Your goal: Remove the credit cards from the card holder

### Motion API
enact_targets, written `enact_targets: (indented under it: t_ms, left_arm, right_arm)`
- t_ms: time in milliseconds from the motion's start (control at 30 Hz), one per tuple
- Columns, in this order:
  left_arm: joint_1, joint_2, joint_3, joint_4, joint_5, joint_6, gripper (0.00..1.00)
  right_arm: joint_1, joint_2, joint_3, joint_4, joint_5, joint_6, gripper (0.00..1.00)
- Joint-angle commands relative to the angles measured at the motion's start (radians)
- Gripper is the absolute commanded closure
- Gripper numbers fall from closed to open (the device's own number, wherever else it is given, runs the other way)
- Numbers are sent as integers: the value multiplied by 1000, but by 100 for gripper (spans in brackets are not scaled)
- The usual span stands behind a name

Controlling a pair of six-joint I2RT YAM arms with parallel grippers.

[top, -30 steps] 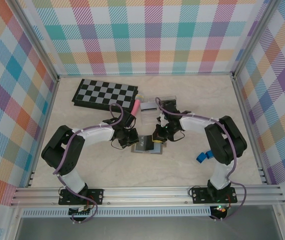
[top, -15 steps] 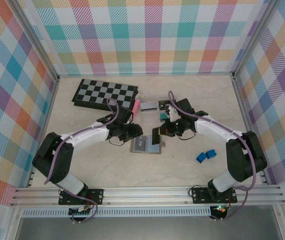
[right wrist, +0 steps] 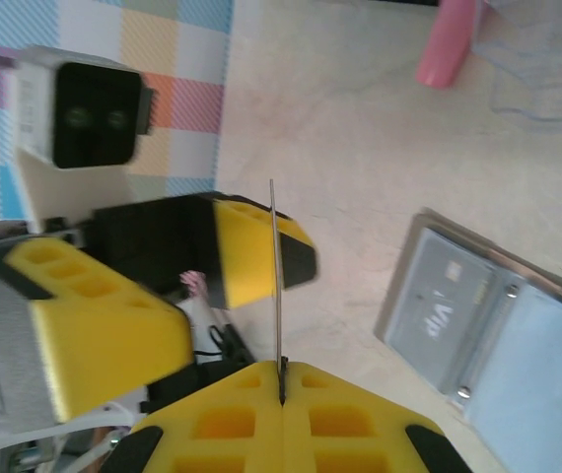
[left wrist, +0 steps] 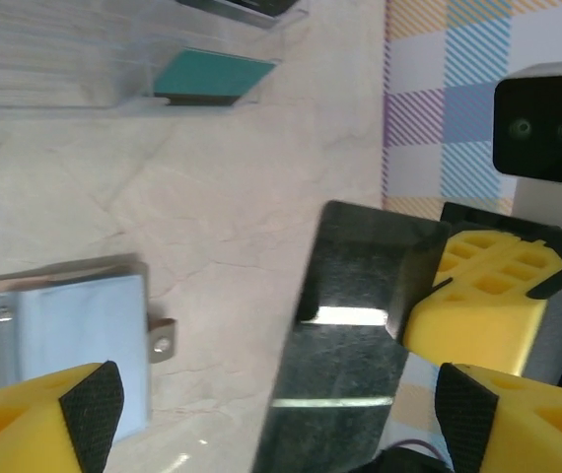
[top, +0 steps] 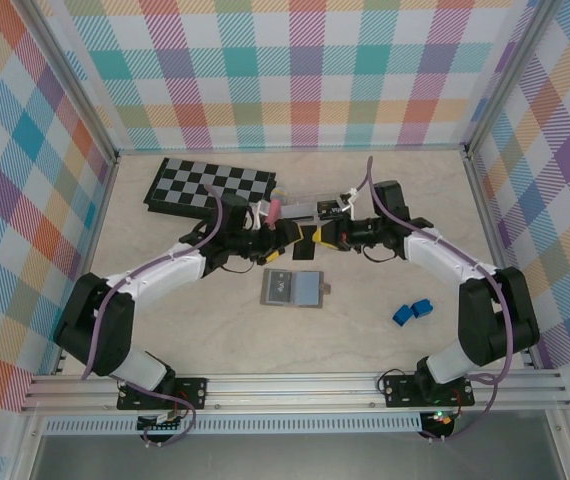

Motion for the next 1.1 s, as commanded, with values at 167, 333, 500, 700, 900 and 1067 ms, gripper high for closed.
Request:
enact_targets:
  t_ms: [167, 333, 500, 700, 900, 1067]
  left_arm:
    - [9, 50, 16, 265, 153, -138, 38]
    - [9, 52, 5, 334, 176, -173, 57]
    - [9, 60, -14, 413, 185, -225, 69]
    - [9, 59, -20, 430, 172, -226, 85]
    - [9, 48, -7, 328, 129, -155, 100]
    - [7, 16, 83, 5, 2, 77, 100]
  right_arm:
    - [-54, 15, -25, 151, -158, 111, 100]
    - [-64, 25, -28, 173, -162, 136, 100]
    - [-67, 33, -28, 191, -162, 151, 100]
    - [-73, 41, -25, 171, -151, 145, 100]
    - [-82, 23, 11, 23, -66, 51, 68]
    - [-117, 0, 49, -142, 80, -40, 36]
